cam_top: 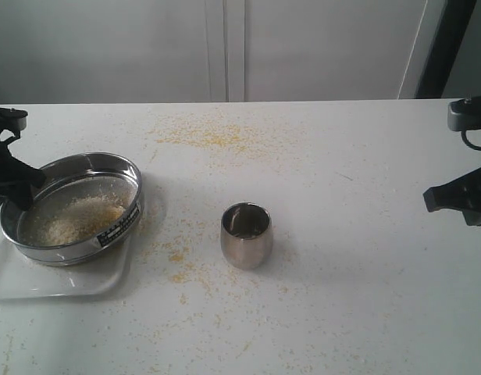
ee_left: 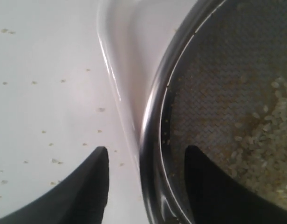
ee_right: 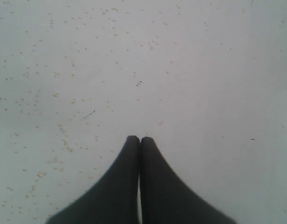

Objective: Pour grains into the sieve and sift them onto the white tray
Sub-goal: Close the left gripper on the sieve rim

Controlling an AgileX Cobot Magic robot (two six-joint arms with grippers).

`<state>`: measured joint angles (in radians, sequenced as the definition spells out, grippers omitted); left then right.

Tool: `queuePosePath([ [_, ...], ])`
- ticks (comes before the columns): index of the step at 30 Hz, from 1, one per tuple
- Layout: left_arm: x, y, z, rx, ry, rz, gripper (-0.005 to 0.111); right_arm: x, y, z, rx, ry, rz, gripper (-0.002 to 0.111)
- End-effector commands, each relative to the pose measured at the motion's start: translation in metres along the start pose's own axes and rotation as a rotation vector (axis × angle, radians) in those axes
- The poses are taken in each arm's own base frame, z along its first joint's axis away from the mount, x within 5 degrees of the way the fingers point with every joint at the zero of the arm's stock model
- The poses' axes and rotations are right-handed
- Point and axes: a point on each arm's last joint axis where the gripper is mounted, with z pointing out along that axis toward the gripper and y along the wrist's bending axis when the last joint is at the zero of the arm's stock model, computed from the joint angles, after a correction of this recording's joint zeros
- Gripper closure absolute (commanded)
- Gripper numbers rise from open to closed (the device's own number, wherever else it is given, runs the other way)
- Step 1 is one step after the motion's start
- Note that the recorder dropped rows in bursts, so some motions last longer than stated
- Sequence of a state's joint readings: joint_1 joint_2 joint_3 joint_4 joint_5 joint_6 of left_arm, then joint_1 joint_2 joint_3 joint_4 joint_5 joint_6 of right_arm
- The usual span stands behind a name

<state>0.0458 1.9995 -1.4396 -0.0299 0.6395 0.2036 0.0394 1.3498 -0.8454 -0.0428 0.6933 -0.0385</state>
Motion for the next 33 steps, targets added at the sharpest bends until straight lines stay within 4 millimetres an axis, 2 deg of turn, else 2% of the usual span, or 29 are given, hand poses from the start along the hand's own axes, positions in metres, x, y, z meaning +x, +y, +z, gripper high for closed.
queuePosePath([
  [1,-0.001,-0.001,-0.001,0.019,-0.002,-0.027,0.053,-0.001,-0.003,-0.002,0.007,-0.017,0.000,0.108],
  [4,0.000,-0.001,0.001,0.020,0.002,-0.027,0.053,-0.001,-0.003,-0.002,0.007,-0.017,0.021,0.108],
  [9,-0.001,-0.001,0.001,0.020,0.000,-0.028,0.060,-0.001,-0.003,-0.002,0.007,-0.017,0.021,0.108],
  [20,0.002,-0.001,0.014,0.030,0.036,-0.048,0.061,-0.001,-0.003,-0.002,0.007,-0.017,0.021,0.108],
  [22,0.002,-0.001,0.014,0.030,0.036,-0.048,0.067,-0.001,-0.003,-0.002,0.007,-0.017,0.021,0.108],
  [29,0.003,-0.001,0.014,0.033,0.046,-0.048,0.105,-0.001,-0.003,-0.002,0.007,-0.017,0.021,0.108],
  [33,0.004,-0.002,0.014,0.037,0.057,-0.052,0.107,-0.001,-0.003,-0.002,0.007,-0.017,0.021,0.108],
])
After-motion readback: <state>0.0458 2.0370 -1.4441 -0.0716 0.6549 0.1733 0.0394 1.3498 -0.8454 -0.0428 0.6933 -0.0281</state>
